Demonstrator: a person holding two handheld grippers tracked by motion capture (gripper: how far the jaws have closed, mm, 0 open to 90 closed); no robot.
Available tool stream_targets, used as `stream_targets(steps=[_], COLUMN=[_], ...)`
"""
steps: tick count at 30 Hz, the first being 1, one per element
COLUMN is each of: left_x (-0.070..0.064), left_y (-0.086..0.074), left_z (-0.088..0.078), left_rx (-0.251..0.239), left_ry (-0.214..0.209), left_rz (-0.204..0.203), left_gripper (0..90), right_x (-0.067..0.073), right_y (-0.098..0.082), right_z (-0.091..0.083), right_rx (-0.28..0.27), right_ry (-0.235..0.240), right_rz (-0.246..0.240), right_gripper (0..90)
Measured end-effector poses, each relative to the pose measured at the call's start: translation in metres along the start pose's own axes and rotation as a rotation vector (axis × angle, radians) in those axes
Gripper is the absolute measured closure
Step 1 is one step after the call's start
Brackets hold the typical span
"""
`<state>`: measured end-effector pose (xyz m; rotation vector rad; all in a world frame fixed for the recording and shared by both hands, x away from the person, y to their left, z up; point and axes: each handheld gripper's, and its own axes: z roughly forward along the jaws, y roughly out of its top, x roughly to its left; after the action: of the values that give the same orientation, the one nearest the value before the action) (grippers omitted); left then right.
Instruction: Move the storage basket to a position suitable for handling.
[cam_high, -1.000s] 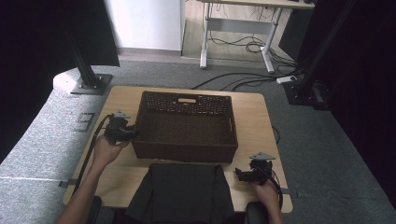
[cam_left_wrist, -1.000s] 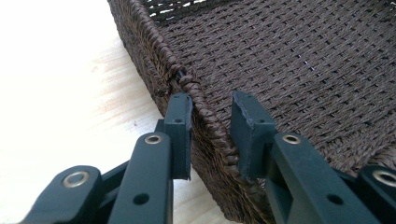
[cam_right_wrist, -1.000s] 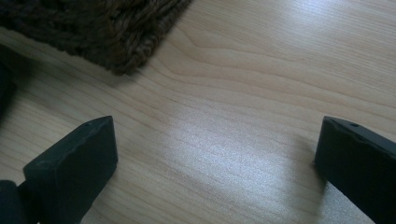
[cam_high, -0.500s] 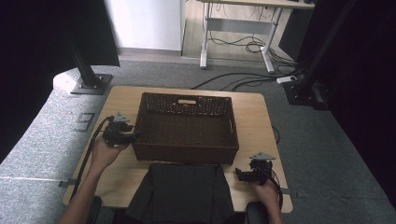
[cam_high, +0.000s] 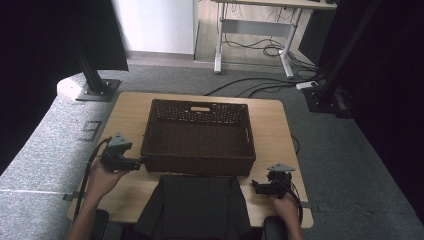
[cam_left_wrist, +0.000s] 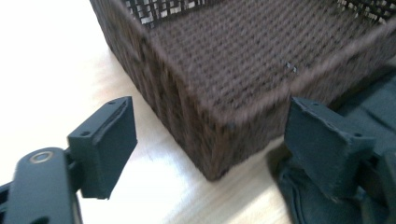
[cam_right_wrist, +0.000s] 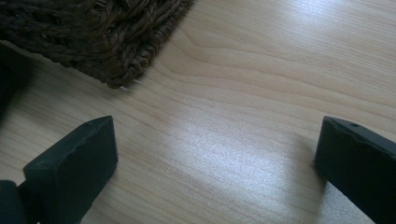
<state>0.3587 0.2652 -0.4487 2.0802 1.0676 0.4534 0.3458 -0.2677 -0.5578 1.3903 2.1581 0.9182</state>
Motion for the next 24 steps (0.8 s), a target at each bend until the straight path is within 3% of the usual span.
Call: stream_targets(steps=[4, 7, 12, 15, 24], left_x=[0.004, 0.008, 0.013, 0.015, 0.013], left_y=[-0.020, -0.037, -0.049, -0.055, -0.070], left_z=[0.009, 0.017, 0.025, 0.031, 0.060], left_rx=[0.004, -0.004, -0.001, 0.002, 0.138], left_ry=[-0.017, 0.003, 0.002, -0.024, -0.023], left_rz=[-0.024, -0.023, -0.024, -0.041, -0.002], left_gripper=[14.5, 11.9, 7.6, 5.7, 0.0], right_x=[0.000, 0.000, 0.000, 0.000, 0.000], right_y=[0.000, 0.000, 0.000, 0.000, 0.000], right_z=[0.000, 0.000, 0.000, 0.000, 0.000], right_rx=[0.000, 0.000, 0.000, 0.000, 0.000], right_ry=[0.000, 0.000, 0.000, 0.000, 0.000], right_rz=[0.000, 0.000, 0.000, 0.000, 0.000], right_gripper=[0.0, 0.0, 0.0, 0.0, 0.0])
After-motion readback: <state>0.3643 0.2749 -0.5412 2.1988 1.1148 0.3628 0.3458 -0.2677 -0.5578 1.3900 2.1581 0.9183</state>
